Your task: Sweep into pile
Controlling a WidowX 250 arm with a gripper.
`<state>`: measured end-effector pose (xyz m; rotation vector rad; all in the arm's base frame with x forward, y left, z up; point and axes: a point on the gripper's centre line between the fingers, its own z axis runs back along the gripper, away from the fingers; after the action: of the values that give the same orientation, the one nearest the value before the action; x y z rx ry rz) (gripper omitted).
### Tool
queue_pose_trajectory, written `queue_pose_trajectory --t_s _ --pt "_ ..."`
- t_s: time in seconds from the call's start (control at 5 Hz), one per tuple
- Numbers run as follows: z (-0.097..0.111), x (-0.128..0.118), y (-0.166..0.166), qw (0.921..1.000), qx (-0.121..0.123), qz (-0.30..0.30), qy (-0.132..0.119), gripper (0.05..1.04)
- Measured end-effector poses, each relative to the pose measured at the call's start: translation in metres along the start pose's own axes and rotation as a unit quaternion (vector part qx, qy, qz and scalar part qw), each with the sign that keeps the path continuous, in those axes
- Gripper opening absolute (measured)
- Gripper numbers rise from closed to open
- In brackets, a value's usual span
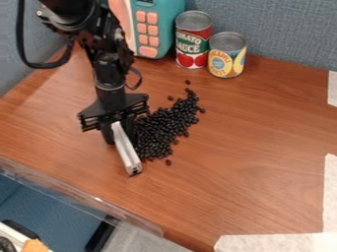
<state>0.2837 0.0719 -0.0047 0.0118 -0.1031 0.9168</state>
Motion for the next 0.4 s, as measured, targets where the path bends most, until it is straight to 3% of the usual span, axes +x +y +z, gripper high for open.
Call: queue_pose_trajectory --t_s 0.4 --pt "-0.0002 0.0021 -0.0081 0.9997 -0.014 0.019 0.005 0.378"
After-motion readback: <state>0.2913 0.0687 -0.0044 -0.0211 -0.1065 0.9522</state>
